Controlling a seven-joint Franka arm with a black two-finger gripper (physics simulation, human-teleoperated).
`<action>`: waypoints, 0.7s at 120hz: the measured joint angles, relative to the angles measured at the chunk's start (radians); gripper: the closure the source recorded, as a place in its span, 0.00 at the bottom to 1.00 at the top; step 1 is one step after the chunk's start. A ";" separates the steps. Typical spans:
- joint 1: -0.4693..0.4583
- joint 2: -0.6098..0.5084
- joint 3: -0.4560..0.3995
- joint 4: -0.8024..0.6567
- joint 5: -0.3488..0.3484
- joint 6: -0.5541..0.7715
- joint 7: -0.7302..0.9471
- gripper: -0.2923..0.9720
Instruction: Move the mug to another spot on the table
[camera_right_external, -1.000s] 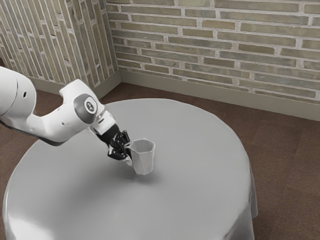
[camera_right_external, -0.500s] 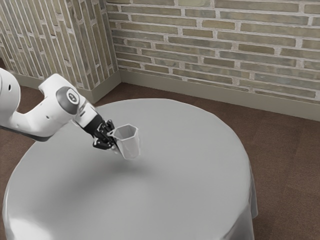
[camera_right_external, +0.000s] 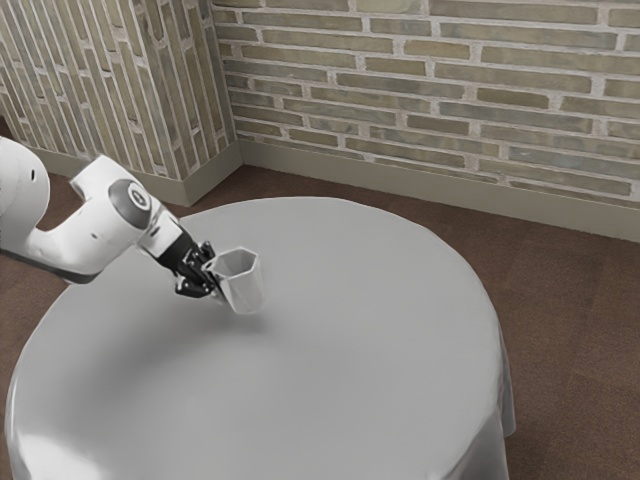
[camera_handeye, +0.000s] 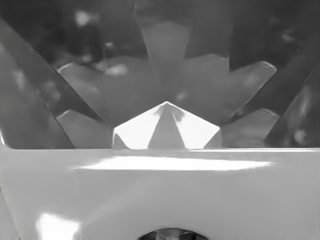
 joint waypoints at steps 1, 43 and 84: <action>0.000 0.003 0.000 0.002 0.000 0.000 0.001 0.84; 0.006 0.082 0.000 0.023 0.002 0.001 0.028 0.83; 0.008 0.094 0.001 0.024 0.016 -0.014 0.025 0.46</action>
